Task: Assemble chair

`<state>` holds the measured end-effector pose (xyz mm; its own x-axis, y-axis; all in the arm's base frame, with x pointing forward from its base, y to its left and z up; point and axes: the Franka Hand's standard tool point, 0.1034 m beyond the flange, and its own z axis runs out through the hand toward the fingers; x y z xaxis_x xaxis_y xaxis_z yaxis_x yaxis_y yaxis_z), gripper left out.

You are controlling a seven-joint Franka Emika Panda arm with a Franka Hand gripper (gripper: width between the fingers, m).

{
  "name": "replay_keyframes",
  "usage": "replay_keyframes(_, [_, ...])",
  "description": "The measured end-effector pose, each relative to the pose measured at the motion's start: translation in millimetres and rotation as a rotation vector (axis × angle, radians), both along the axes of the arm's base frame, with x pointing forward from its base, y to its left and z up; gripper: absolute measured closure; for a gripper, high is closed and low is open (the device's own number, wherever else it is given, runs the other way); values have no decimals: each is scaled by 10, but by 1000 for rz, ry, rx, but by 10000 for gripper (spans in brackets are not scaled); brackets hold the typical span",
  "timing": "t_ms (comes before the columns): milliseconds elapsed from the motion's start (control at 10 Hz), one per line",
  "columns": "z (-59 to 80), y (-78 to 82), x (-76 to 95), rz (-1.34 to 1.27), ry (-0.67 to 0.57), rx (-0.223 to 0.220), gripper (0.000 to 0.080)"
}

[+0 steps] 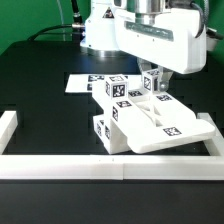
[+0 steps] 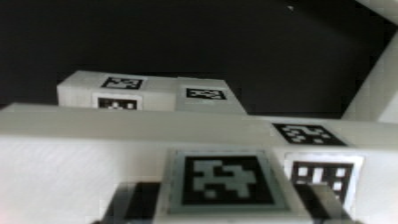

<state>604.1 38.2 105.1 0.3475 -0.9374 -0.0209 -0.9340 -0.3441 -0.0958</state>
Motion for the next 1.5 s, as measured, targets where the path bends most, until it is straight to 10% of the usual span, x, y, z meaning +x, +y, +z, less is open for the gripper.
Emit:
replay_keyframes(100, [-4,0,-2,7,0,-1,530])
replay_keyframes(300, [-3,1,-6,20,6,0,230])
replay_keyframes(500, [-6,-37,-5,86,2,-2,164])
replay_keyframes(1500, [-8,6,-3,748,-22,-83,151])
